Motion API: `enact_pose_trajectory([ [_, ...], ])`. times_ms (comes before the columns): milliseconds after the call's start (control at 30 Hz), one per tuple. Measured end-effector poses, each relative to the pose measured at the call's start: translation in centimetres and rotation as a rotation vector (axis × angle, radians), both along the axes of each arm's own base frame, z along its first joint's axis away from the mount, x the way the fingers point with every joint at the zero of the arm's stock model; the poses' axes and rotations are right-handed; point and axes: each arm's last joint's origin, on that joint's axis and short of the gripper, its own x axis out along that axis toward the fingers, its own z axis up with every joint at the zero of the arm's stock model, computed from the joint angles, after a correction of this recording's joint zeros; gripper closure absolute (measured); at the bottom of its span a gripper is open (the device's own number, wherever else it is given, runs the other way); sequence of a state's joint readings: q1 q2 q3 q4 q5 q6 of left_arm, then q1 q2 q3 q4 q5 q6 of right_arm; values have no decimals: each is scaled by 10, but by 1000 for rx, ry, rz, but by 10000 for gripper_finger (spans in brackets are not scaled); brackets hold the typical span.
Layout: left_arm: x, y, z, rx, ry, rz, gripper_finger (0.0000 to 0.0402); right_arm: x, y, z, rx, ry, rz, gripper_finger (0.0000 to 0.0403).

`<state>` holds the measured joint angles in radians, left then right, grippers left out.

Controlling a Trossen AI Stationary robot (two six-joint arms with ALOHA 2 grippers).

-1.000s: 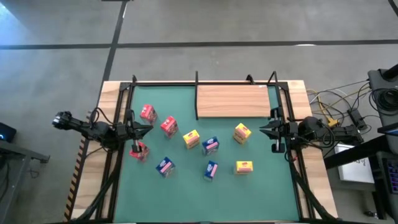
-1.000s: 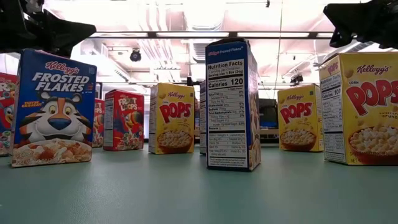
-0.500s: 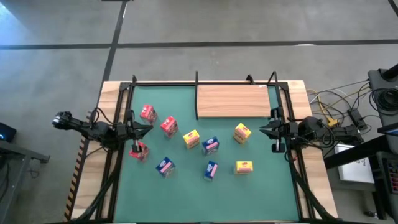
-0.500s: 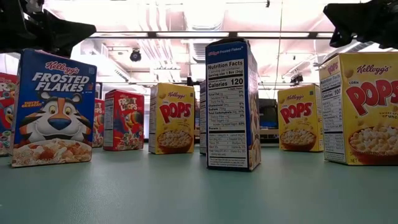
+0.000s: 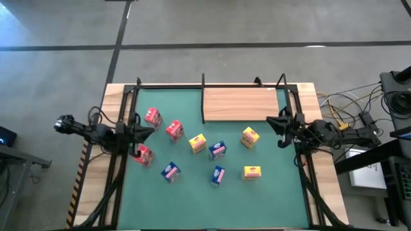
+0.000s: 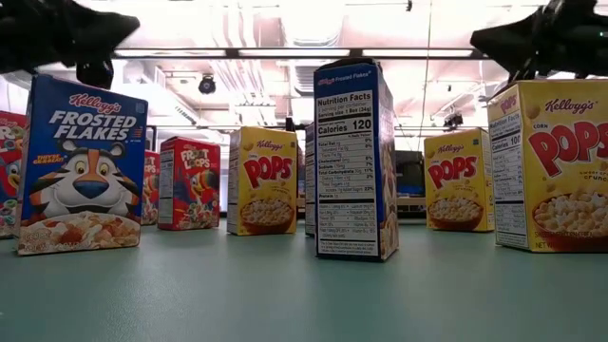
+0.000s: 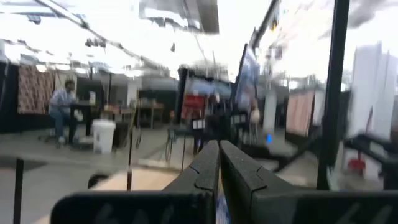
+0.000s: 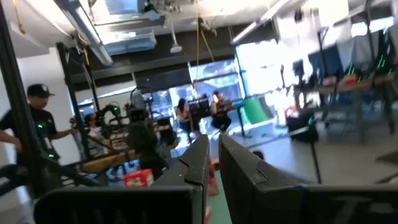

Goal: Stack cereal on shelf
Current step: Put the top right yellow cereal box on the shelf

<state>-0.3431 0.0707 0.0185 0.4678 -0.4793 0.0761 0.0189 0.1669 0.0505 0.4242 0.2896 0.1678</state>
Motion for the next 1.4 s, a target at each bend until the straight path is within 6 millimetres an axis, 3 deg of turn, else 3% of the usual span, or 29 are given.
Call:
enact_pose_trajectory([
  [267,-9,2,17,-103,-212,-50,401,13,0,36,85,53,25,376],
  [533,-11,-6,29,47,-375,-300,401,52,6,55,147,214,195,376],
  [700,-5,-8,32,42,-414,-308,401,76,13,69,150,258,225,376],
  [1033,19,-14,66,68,-306,-195,401,112,17,93,183,506,213,376],
  [1400,48,-19,108,183,77,-16,401,132,17,122,370,708,167,376],
])
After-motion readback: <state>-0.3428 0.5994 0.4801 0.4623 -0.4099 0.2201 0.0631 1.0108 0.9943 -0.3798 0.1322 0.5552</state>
